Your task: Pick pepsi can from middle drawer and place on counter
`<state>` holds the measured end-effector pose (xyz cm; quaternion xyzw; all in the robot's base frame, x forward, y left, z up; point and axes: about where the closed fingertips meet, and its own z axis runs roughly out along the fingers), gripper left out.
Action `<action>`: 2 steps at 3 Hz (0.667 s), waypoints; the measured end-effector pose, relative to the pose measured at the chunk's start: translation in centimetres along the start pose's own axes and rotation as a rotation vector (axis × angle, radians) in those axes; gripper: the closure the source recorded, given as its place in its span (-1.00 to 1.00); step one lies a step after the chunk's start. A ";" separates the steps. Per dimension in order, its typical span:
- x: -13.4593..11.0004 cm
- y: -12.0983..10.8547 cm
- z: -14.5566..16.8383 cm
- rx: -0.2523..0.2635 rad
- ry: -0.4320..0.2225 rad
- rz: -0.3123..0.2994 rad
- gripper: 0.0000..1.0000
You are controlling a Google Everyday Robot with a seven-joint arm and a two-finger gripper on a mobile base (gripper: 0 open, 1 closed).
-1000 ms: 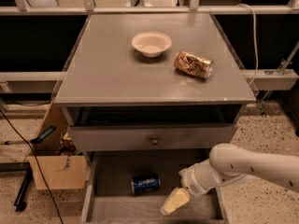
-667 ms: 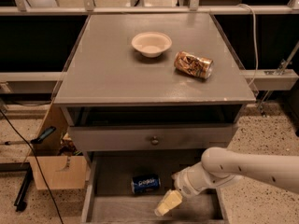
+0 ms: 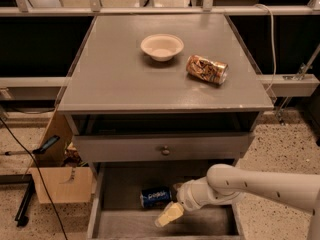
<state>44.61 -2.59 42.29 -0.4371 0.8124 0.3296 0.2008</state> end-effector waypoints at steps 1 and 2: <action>-1.2 -1.0 0.9 0.030 -0.043 -0.024 -1.00; -1.4 -1.5 2.3 0.053 -0.058 -0.045 -1.00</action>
Offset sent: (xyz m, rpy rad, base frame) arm 0.0307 0.0257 -0.0231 0.0152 -0.1310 -0.0342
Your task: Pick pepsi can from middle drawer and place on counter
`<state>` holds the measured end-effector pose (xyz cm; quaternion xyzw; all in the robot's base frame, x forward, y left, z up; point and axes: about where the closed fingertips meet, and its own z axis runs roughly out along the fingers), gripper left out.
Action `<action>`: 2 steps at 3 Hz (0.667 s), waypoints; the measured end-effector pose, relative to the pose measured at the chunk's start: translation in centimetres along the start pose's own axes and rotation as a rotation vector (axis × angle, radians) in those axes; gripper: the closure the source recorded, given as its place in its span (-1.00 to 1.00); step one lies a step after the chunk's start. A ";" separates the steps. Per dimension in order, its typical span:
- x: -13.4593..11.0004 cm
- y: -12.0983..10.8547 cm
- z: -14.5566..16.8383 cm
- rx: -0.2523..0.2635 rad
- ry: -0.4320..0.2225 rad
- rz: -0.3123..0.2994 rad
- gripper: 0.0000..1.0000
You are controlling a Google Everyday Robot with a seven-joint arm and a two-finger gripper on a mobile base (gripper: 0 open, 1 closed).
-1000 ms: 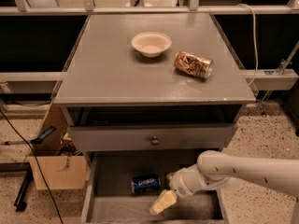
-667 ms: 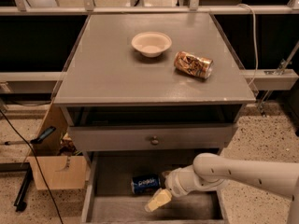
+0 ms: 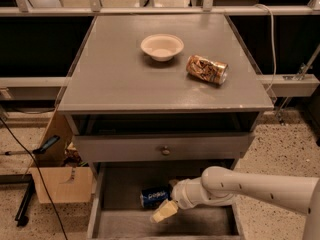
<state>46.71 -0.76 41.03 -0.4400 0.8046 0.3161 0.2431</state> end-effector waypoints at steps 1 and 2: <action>0.7 -0.3 1.3 0.028 -0.001 -0.016 -1.00; 1.3 -0.6 2.9 0.049 0.001 -0.021 -0.95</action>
Offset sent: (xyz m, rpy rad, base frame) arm 0.0030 0.0154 -0.0463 -0.0437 -0.0588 -0.0296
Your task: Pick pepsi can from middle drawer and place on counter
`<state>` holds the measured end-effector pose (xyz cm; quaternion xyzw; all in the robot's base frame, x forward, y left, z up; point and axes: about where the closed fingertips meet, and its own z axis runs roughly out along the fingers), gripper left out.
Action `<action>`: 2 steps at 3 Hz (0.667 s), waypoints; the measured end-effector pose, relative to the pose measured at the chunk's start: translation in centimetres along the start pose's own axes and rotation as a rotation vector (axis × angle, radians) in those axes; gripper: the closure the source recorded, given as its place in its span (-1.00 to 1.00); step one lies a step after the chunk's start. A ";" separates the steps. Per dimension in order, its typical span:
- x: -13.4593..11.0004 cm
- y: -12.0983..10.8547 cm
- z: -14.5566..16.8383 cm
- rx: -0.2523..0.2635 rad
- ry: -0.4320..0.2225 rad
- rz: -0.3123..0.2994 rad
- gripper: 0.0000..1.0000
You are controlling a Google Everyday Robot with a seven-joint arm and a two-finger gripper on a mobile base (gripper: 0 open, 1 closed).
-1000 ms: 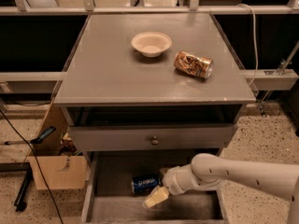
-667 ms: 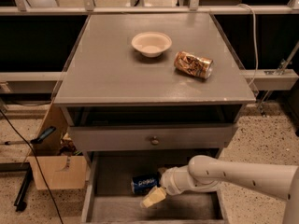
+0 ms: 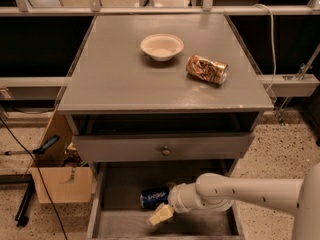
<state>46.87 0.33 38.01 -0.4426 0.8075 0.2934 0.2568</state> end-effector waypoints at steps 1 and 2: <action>0.0 0.0 0.0 0.000 0.000 0.000 -0.50; 0.0 0.0 0.0 0.000 0.000 0.000 0.12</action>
Offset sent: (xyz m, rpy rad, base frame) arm 0.0000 0.0000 0.0000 0.0000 0.0000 0.0000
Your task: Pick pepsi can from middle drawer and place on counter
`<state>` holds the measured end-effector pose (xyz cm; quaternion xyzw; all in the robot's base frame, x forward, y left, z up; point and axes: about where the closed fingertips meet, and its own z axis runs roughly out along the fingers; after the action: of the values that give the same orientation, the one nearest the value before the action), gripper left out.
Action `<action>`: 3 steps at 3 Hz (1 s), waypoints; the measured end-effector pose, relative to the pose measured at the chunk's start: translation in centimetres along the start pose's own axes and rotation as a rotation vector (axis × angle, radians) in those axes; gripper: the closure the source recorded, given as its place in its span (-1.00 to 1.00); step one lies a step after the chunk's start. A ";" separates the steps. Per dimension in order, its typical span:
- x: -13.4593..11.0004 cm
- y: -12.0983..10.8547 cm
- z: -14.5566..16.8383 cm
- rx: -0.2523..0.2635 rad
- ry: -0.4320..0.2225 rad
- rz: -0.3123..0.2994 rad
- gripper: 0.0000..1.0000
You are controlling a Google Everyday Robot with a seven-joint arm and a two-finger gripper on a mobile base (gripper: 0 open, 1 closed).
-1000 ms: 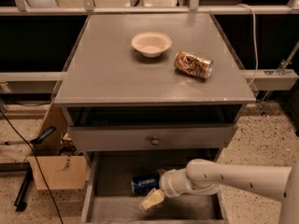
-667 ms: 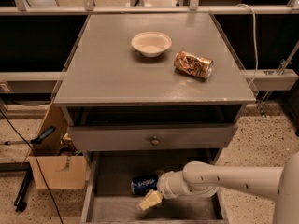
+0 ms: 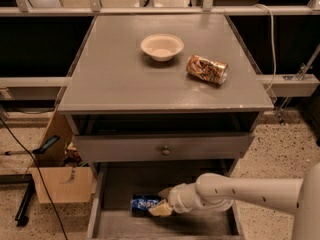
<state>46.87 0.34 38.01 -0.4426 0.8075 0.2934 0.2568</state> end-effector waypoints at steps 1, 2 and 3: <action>0.0 0.0 0.0 0.000 0.000 0.000 0.59; 0.0 0.0 0.0 0.000 0.000 0.000 1.00; -0.2 0.2 -0.3 -0.003 -0.007 -0.008 1.00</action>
Offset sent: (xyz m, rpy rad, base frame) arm 0.0000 0.0000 0.0000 0.0000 0.0000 0.0000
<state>46.69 0.35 38.37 -0.4452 0.8044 0.2952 0.2601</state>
